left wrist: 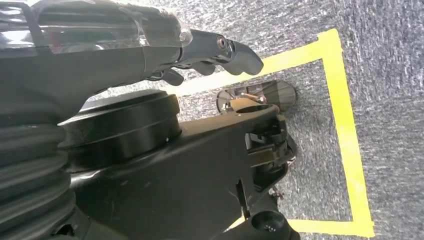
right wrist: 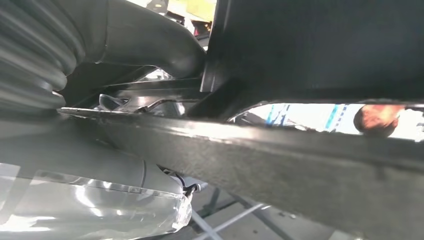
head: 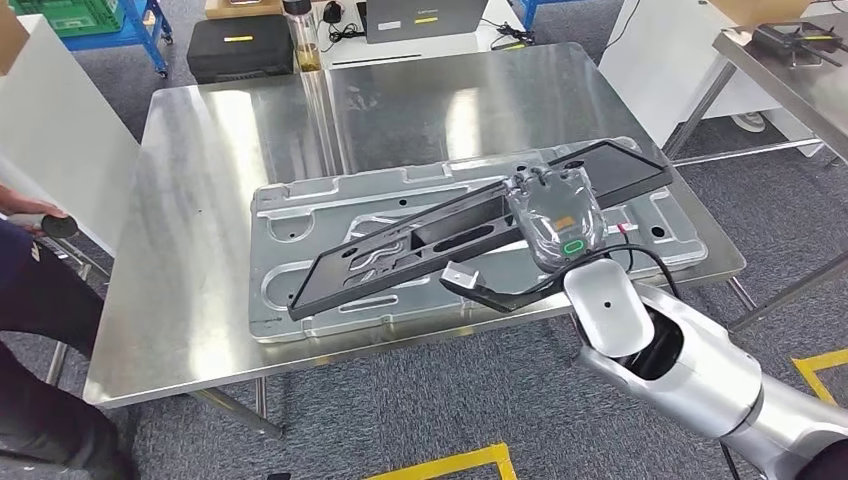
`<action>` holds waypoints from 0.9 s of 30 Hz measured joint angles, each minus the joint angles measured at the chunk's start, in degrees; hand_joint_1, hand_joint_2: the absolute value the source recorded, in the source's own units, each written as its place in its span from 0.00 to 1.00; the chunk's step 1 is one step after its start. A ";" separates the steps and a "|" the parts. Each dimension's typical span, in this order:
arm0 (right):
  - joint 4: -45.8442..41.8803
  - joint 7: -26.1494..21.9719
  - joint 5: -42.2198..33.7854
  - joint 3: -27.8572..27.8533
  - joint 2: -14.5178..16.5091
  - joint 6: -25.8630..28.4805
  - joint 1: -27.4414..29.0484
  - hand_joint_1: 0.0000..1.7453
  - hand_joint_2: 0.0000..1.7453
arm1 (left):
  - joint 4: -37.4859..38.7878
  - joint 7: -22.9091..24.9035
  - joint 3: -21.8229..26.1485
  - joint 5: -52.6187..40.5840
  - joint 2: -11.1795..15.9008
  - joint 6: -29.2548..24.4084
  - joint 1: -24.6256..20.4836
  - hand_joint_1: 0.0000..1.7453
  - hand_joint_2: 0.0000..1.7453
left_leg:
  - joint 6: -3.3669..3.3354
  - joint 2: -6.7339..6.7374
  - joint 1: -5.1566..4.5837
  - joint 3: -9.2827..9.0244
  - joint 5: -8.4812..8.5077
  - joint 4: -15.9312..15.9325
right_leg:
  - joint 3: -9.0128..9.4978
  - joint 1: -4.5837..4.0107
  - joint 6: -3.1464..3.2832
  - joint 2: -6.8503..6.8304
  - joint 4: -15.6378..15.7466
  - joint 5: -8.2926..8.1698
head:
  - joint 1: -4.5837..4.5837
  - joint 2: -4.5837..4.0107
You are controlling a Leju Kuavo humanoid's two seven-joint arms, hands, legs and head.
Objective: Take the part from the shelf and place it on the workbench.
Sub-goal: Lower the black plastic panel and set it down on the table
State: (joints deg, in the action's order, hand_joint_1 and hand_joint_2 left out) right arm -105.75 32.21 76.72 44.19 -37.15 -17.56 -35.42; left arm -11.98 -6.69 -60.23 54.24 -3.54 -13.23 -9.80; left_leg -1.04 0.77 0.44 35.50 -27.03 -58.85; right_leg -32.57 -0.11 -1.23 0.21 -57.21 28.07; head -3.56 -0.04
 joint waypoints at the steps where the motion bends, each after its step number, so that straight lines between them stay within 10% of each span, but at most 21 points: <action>1: 0.24 -0.49 0.59 0.50 0.34 -1.03 -0.66 1.00 1.00 | 0.00 0.08 -0.01 -0.04 0.01 0.01 0.00 0.00 1.00 | 0.04 0.03 0.00 0.00 0.00 0.04 | -0.03 0.00 0.05 -0.02 -0.04 -0.01 | 0.04 0.00; 14: 11.08 -2.49 -2.64 9.09 11.18 -1.91 -16.15 1.00 1.00 | -0.02 0.92 -0.84 -1.53 -0.57 1.00 -0.90 0.00 1.00 | 0.25 0.44 -0.13 0.03 -0.07 0.13 | -0.12 0.10 0.23 0.09 0.02 0.05 | 0.13 0.00; 27: 23.65 2.64 -10.20 11.50 12.29 1.02 -23.60 1.00 1.00 | -0.02 1.87 -2.52 -2.78 -0.56 1.13 -0.95 0.00 1.00 | 0.19 -0.23 -0.46 0.16 -0.05 0.11 | -0.06 0.48 -0.06 -0.09 0.28 -0.01 | -0.07 0.00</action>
State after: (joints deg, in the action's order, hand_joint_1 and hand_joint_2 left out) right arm -82.10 34.85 66.53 55.69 -24.86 -16.55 -59.02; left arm -12.00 -4.83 -62.76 51.46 -4.10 -12.11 -10.75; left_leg -0.84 0.54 -0.02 35.66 -27.08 -58.74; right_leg -32.63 0.37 -1.29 0.13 -56.93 28.06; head -3.63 -0.04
